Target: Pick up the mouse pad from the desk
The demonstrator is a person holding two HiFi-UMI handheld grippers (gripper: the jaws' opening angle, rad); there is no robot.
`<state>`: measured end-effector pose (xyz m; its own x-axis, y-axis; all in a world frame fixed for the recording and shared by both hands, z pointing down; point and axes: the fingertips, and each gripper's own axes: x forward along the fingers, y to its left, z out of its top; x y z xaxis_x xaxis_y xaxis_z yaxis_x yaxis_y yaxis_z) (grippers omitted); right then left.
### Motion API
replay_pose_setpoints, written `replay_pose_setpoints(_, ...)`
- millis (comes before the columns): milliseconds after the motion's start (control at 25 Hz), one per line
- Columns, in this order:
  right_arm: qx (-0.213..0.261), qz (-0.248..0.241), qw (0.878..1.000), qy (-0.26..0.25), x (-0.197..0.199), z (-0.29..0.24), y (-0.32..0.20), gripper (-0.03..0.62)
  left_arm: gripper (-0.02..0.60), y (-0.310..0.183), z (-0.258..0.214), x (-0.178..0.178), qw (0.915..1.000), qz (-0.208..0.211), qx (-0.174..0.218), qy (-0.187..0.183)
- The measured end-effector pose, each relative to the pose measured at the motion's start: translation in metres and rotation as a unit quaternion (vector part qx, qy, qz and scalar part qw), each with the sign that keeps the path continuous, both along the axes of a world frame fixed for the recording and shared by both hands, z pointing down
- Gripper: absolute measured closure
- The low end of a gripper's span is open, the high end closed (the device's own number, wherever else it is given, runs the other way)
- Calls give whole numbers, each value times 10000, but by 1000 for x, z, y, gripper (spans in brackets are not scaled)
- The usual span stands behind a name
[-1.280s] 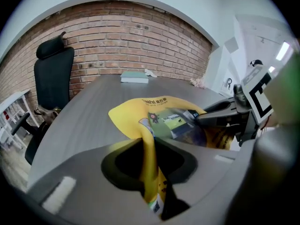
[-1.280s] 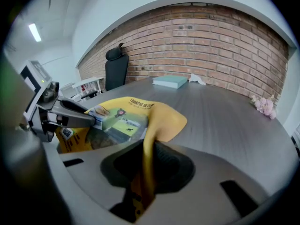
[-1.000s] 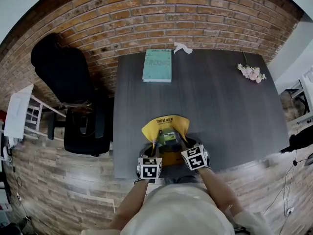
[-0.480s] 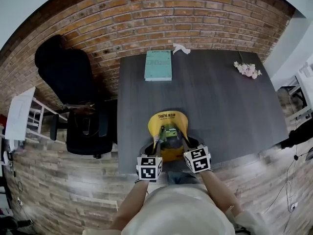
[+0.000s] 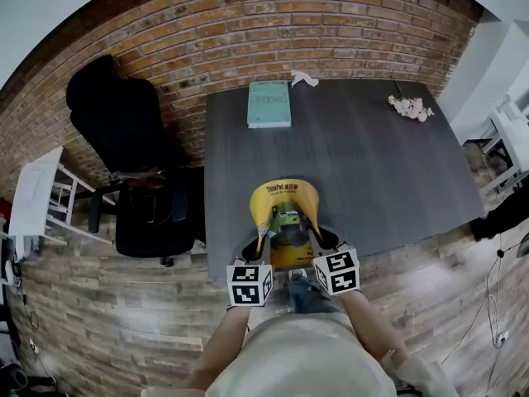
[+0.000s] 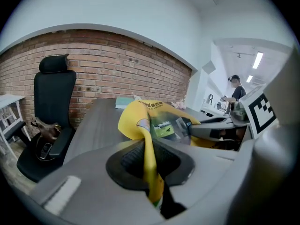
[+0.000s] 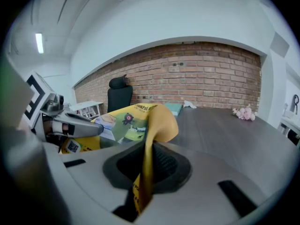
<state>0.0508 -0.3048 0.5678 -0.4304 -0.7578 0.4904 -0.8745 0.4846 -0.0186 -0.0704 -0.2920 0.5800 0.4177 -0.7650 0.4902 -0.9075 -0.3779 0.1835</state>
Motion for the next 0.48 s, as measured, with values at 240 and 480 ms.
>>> replay_pose_setpoints(240, 247, 30, 9996, -104, -11, -17, 42, 559, 552, 39, -15, -11, 9998, 13, 178, 76)
replay_pose_setpoints(480, 477, -1, 9987, -157, -24, -34, 86, 559, 552, 84, -30, -23, 9993, -26, 283, 243)
